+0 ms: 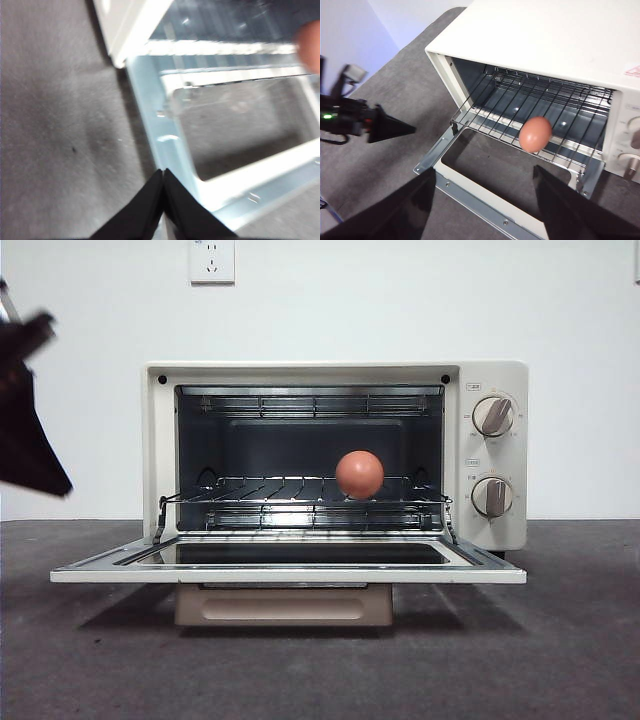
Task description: Eggoven
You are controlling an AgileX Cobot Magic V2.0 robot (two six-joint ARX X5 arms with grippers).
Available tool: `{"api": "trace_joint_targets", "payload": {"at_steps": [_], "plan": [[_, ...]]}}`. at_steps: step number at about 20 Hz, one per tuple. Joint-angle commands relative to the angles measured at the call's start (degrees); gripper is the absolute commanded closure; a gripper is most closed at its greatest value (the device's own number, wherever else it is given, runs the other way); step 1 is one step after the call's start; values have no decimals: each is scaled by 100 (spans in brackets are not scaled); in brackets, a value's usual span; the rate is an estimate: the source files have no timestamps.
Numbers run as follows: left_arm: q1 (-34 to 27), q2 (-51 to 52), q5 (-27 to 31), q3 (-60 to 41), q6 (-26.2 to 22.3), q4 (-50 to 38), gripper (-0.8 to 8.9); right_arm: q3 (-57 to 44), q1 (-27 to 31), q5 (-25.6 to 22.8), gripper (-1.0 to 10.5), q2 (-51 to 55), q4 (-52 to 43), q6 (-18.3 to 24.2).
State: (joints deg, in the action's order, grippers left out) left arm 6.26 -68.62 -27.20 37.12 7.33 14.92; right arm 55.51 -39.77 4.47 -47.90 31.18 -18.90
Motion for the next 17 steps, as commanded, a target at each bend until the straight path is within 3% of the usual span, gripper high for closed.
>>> {"api": "trace_joint_targets", "payload": {"at_steps": [1,4,6,13,17], "plan": [[2,-584,-28,17,76,-363,807,87,-61,-22,634,142,94,50],[4,-1287,-52,17,166,-778,807,87,-61,-92,634,282,188,50],[20,-1622,-385,17,267,-1038,807,87,-61,-162,634,308,201,68],[297,-2166,-638,17,328,-1360,807,87,-59,-179,634,308,195,96],[271,-2166,-1381,22,667,-1770,807,87,-59,-192,634,308,199,96]]}}
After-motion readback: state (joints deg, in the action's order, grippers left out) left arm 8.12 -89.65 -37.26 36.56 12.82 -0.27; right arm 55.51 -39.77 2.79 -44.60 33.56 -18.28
